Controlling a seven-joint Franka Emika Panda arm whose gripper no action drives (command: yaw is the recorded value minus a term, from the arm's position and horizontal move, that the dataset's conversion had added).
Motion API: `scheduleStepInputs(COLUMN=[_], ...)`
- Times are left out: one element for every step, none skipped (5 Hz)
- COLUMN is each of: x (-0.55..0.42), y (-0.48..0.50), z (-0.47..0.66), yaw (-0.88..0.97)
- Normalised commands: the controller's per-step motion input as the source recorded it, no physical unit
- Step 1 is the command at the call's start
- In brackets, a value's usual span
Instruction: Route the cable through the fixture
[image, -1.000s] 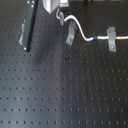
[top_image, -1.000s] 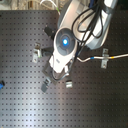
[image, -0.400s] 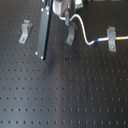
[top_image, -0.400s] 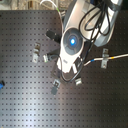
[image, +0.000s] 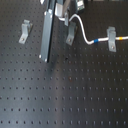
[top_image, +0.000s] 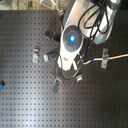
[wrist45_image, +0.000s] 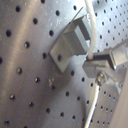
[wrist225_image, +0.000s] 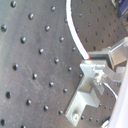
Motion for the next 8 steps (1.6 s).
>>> scheduleStepInputs(x=[-0.233, -0.388, -0.325, 0.017, 0.210, 0.258, 0.236, 0.139], y=[-0.208, -0.002, 0.161, 0.245, 0.348, 0.337, 0.303, 0.153], z=[0.14, 0.01, 0.01, 0.20, 0.22, 0.08, 0.00, 0.06], yaw=[0.00, 0.20, 0.23, 0.00, 0.00, 0.07, 0.09, 0.11])
